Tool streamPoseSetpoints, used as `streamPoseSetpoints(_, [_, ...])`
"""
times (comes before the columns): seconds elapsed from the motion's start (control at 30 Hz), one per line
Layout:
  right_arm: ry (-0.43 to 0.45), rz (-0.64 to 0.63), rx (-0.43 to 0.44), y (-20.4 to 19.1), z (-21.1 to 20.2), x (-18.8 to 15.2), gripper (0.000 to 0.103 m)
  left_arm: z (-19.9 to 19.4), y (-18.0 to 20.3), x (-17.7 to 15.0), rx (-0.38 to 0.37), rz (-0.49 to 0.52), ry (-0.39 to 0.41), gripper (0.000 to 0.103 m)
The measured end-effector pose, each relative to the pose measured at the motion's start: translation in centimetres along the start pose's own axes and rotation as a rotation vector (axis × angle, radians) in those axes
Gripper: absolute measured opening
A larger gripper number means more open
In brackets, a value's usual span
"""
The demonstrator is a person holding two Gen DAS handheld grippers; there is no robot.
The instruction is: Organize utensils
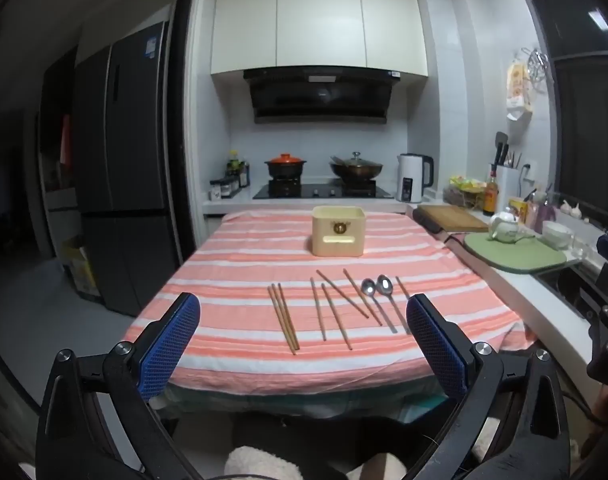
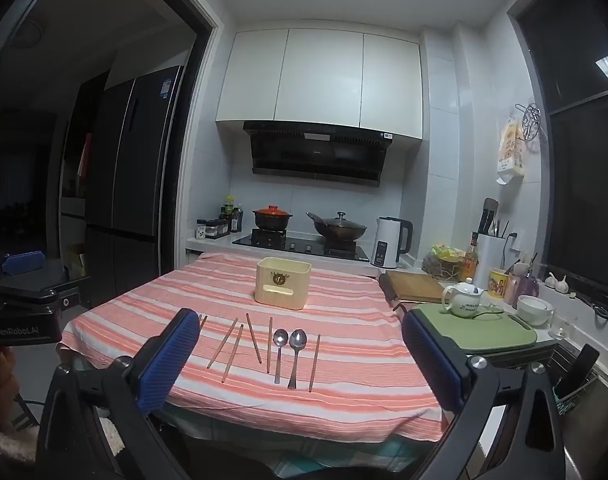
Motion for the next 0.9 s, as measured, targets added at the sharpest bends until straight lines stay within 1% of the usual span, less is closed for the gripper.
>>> streamPoseSetpoints(0.9, [0.003,0.006,-0.002,0.32,0.22,-0.22,0.103,-0.01,0.23,-0.24,-0.010,0.007,-0.004,0.103])
Point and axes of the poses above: each gripper's, at about its wrist camera, not at the fingertips, and z roughly the way its jaws point, y to its right, x to its top, the point moved 1 cm from there along z, roughly the way its jaws point, and after that the axes turned 10 degrees about y, right-handed, at the moved point
